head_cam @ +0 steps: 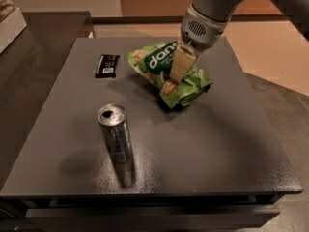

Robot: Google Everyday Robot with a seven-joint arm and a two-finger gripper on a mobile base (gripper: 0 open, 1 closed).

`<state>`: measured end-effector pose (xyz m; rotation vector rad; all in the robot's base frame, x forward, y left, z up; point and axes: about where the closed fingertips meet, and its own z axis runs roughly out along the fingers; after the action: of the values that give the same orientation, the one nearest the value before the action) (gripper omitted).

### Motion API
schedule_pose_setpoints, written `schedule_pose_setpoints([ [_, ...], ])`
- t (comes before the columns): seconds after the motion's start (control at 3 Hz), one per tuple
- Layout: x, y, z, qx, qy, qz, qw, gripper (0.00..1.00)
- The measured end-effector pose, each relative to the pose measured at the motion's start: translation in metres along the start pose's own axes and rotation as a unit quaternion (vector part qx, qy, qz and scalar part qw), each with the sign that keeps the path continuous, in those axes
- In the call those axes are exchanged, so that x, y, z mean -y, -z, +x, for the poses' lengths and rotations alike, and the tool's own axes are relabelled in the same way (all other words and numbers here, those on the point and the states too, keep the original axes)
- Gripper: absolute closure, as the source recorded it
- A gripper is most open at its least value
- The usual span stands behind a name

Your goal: Move green rice chip bag near redbull can

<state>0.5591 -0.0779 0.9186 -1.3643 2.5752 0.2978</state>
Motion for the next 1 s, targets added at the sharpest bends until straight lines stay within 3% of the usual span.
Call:
schedule_pose_setpoints([
  [0.33,-0.027,-0.006,0.016,-0.013,0.037,-0.025,0.9989,1.00],
  [1.0,-0.074,-0.017,0.034,-0.023,0.075,-0.066,0.9947,1.00],
])
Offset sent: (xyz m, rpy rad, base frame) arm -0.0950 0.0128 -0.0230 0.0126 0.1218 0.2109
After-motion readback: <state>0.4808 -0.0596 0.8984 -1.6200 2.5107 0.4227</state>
